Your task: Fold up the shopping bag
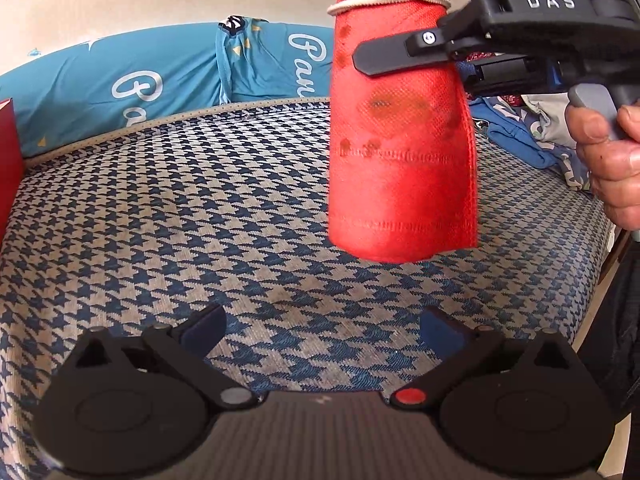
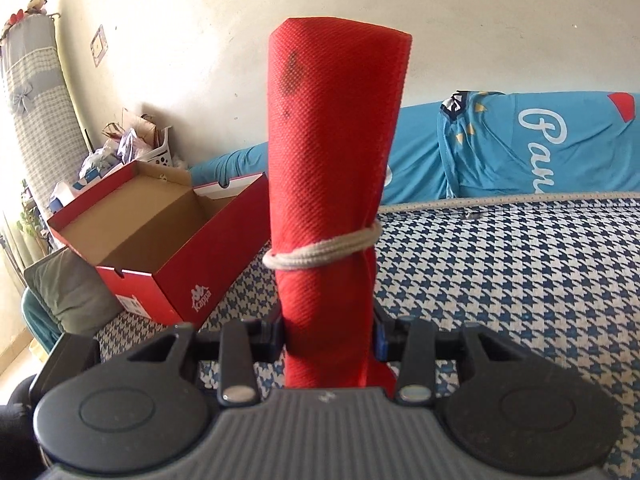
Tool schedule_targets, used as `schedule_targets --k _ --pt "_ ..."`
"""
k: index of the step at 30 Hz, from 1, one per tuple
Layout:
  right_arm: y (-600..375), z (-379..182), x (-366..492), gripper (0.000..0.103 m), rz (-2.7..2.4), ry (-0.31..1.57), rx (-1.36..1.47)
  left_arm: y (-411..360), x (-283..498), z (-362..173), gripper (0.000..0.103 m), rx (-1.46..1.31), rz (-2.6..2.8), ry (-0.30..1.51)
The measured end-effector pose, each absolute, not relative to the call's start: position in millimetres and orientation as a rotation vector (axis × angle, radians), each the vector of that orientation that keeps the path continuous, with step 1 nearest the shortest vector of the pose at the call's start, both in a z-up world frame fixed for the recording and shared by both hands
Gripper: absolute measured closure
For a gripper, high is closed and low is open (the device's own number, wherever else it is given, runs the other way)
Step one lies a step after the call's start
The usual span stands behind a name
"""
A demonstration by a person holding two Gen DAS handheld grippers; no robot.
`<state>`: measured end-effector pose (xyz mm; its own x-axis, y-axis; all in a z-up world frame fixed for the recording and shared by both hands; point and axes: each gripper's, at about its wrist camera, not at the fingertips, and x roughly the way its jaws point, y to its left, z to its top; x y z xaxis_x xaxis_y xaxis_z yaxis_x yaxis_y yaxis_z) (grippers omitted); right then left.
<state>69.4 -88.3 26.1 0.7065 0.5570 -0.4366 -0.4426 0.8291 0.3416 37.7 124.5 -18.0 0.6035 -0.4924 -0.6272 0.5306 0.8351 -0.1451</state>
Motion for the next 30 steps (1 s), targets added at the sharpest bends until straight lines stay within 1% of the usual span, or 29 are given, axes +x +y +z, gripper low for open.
schedule_targets --k 4,8,16,20,24,30 --pt "-92 23 78 0.063 0.553 0.581 0.298 125 38 -19 0.0 0.05 -0.589 0.714" --pt "-107 17 90 0.063 0.559 0.613 0.468 124 39 -19 0.0 0.042 -0.59 0.717" --pt "-150 -18 121 0.063 0.596 0.728 0.97 125 41 -18 0.0 0.016 -0.601 0.712" --pt "-165 -41 130 0.063 0.548 0.786 1.144 125 42 -17 0.0 0.002 -0.609 0.706" --pt "-170 -57 137 0.063 0.547 0.833 1.261 125 44 -17 0.0 -0.01 -0.618 0.702" --pt "-170 -73 146 0.063 0.576 0.867 1.349 124 48 -17 0.0 -0.011 -0.619 0.701"
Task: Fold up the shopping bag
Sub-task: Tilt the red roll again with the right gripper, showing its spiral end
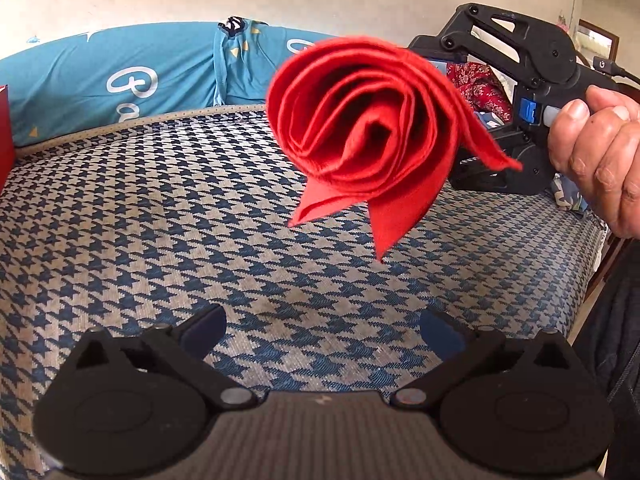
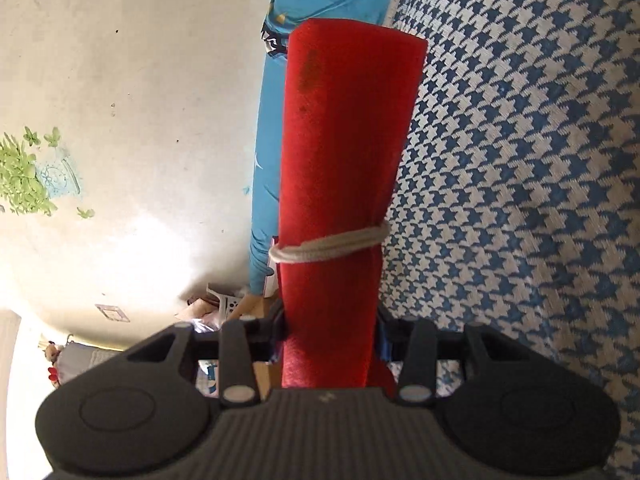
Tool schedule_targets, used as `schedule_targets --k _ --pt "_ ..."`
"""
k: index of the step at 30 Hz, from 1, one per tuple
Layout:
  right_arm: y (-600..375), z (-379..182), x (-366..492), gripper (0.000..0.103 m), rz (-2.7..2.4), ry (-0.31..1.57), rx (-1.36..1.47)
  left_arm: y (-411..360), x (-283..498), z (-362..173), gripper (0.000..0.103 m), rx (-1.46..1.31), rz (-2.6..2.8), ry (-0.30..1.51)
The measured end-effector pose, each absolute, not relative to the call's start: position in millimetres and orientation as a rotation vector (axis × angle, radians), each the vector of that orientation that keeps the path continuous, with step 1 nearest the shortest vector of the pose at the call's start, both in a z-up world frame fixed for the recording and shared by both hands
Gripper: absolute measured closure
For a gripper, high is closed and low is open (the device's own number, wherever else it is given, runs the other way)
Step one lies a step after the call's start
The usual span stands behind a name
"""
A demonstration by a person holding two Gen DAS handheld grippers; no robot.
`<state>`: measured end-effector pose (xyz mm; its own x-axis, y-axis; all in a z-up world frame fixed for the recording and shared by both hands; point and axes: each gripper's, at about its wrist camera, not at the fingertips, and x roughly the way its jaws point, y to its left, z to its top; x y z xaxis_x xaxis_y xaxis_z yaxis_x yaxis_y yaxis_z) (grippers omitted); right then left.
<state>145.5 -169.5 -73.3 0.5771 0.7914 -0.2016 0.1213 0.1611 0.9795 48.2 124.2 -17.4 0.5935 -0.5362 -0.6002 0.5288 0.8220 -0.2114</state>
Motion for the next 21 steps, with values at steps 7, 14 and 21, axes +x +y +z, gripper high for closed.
schedule_targets --k 7,14,21 --pt "-166 -77 156 0.062 0.593 0.883 1.33 122 50 -19 0.0 0.015 -0.583 0.707" --pt "-160 -80 169 0.062 0.61 0.89 1.326 121 52 -21 0.0 0.054 -0.551 0.714" --pt "-150 -76 169 0.062 0.622 0.873 1.299 129 45 -16 0.0 0.072 -0.528 0.705"
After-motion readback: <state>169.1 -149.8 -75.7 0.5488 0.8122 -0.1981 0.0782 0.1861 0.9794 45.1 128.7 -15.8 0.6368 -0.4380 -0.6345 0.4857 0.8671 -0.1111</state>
